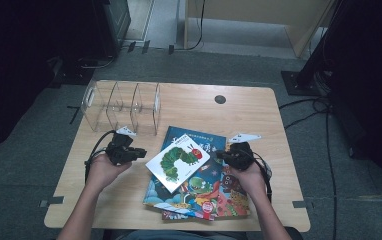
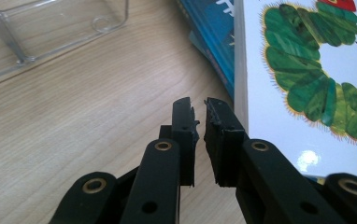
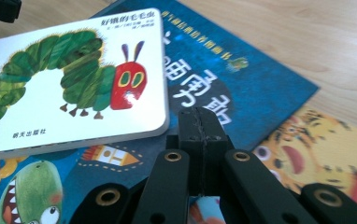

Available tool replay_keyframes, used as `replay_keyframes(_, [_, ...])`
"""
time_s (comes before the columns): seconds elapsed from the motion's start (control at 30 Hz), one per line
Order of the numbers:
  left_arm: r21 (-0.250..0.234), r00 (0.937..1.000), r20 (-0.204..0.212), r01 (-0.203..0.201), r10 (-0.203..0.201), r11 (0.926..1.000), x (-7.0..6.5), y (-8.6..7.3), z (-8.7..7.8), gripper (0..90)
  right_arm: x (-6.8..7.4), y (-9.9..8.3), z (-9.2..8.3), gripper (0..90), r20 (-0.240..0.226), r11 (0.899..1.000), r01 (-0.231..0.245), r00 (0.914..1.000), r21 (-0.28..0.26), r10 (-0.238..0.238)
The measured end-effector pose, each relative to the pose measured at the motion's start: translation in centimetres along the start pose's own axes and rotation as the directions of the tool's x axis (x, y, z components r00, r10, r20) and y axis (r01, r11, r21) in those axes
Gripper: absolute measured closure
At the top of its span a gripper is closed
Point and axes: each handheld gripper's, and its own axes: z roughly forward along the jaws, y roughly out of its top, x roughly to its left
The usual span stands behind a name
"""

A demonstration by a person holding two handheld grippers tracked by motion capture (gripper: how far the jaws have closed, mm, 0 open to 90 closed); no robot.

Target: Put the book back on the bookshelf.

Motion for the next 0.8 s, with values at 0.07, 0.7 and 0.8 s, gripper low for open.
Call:
replay_keyframes(0.07, [0.010,0.9999,0.004,-0.010,0.010,0.9999,-0.2,-0.1,0.1,82.4,0.2,-0.3,0.4,90.0,-0.011,1.000,0.004,0.9999,0.012,-0.004])
replay_keyframes(0.7, [0.024,0.9997,0.015,-0.017,0.016,0.9996,-1.3,-0.9,0.5,81.8,1.1,-0.6,2.2,90.0,-0.055,0.999,0.038,0.9978,0.014,-0.037])
replay_keyframes(0.8, [0.038,0.9998,0.017,-0.011,0.011,0.9992,-1.3,-1.1,0.2,81.8,1.4,-0.4,2.5,90.0,-0.069,0.999,0.051,0.9964,0.014,-0.050])
